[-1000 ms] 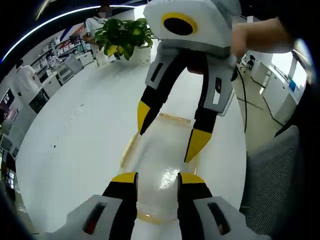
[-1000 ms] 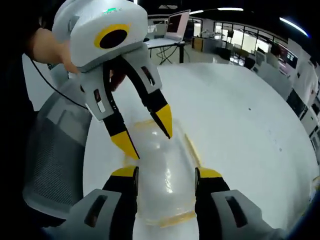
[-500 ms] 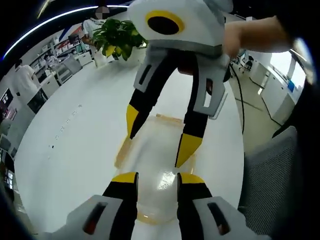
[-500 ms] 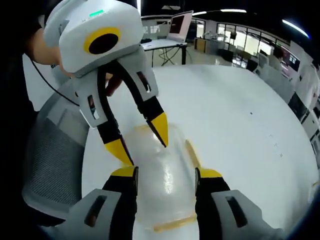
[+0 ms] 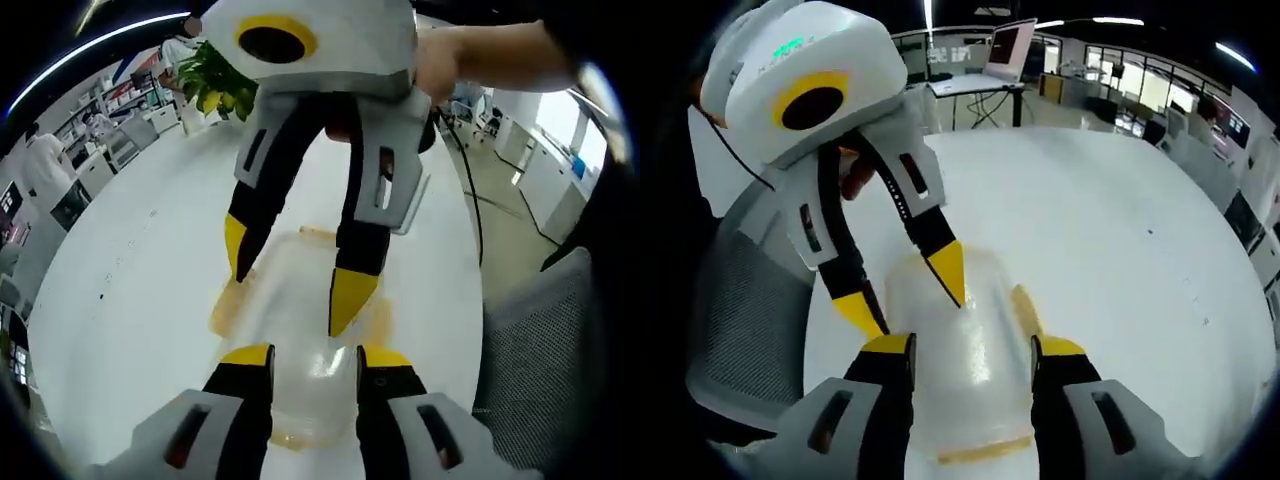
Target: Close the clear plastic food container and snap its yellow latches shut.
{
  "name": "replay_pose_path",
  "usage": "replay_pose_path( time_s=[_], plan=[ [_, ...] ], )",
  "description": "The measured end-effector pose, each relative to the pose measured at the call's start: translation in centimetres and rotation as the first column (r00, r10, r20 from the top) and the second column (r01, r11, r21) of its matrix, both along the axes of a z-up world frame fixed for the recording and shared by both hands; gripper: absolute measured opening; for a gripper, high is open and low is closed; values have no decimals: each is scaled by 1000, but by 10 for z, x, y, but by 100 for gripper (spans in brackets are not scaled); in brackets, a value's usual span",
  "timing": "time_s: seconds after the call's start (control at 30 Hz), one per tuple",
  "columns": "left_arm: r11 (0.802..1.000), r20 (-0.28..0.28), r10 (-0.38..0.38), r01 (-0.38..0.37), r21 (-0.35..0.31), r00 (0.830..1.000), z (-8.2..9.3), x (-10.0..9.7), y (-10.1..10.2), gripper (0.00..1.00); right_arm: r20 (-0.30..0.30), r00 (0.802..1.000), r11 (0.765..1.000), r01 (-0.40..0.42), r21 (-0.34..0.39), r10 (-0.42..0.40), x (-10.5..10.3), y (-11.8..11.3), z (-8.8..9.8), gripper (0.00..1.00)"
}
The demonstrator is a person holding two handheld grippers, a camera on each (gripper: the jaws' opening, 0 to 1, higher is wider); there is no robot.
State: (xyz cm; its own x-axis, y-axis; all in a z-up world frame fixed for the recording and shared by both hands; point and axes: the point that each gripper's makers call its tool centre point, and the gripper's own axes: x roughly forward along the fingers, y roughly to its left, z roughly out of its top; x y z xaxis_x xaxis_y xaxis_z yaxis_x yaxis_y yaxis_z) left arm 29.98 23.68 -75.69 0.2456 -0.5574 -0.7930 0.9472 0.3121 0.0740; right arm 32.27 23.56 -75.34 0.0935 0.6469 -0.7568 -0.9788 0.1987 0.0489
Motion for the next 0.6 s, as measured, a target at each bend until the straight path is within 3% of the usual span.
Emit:
replay_pose_path(
  time_s=[0.37, 0.6],
  plan=[
    [1000, 2, -29, 29, 2, 1000, 0, -5, -5, 33, -42, 997, 996, -66, -54, 64, 2, 4, -6, 45],
    [997, 44, -57, 55, 49, 997, -6, -8, -8, 39, -68, 995, 994, -83, -68, 79, 8, 5, -7, 45]
  ],
)
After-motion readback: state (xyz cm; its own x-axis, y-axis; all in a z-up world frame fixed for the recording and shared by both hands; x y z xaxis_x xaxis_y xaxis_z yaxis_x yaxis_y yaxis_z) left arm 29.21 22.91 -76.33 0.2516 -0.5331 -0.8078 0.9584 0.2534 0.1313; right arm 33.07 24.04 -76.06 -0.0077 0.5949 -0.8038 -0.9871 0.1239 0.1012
